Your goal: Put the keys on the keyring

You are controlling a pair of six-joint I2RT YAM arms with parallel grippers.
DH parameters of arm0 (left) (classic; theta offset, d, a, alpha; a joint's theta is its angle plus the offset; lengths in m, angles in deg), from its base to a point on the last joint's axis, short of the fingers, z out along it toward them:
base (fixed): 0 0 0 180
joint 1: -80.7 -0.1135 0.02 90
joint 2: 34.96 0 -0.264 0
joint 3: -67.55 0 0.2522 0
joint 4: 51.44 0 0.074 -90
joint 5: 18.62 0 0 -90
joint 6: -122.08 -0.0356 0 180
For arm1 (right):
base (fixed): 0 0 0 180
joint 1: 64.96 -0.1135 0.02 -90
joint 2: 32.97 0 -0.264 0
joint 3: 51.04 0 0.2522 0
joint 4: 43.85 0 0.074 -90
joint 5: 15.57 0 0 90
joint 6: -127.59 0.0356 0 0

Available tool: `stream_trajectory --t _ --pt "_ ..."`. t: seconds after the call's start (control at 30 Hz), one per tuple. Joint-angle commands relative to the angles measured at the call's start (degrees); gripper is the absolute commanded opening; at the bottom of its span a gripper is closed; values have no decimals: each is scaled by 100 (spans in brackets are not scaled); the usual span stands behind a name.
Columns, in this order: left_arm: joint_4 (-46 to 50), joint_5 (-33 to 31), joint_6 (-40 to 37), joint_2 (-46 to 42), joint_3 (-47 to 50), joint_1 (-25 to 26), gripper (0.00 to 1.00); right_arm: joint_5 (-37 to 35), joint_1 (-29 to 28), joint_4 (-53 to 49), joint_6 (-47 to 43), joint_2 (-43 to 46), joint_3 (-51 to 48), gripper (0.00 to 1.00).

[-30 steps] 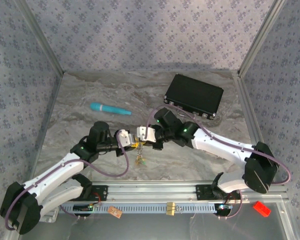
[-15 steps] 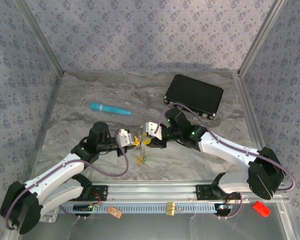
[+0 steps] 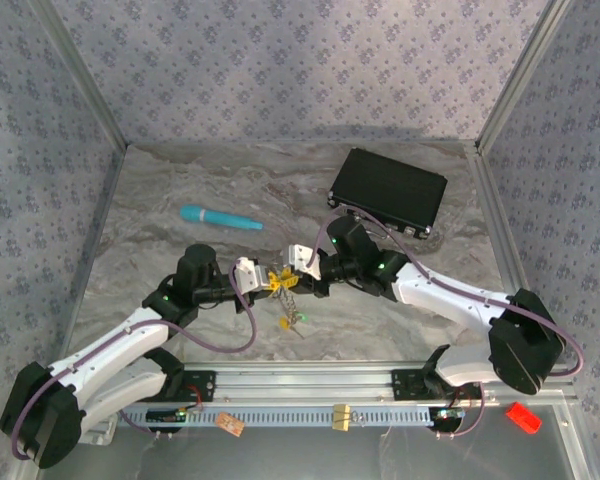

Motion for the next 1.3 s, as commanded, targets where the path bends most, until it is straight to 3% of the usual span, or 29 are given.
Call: stream_trajectory --t 0.0,0.03,0.07,0.13,0.23,0.4,0.63,0.87,0.9,1.03,1.27 --pt "-389 289 87 -103 38 23 0 38 -30 -173 -36 44 14 6" --pt "-393 276 78 -94 37 25 0 50 -36 -195 -46 60 22 0" --pt "-393 249 74 -85 38 25 0 72 -44 -228 -63 65 49 0" --pt "-251 133 34 -74 -19 30 16 8 -88 -390 -170 69 131 0" --pt "224 82 -180 -87 -186 24 20 -263 -161 -792 -405 48 337 0" --pt "448 69 -291 -95 -300 34 16 -653 -280 -1553 -781 -122 801 0" --pt "487 13 -344 -34 -348 46 16 -665 -405 -1731 -860 -225 1041 0" --pt "417 41 -345 -11 -376 46 3 -705 -509 -1668 -757 -310 1104 0" --pt "394 35 -345 -11 -369 41 0 -682 -490 -1577 -674 -273 1045 1" --pt "210 -10 -286 -98 -260 46 0 -387 -241 -989 -222 -16 593 26" --pt "-130 25 -102 -86 -112 42 0 -340 -73 -507 153 167 80 29"
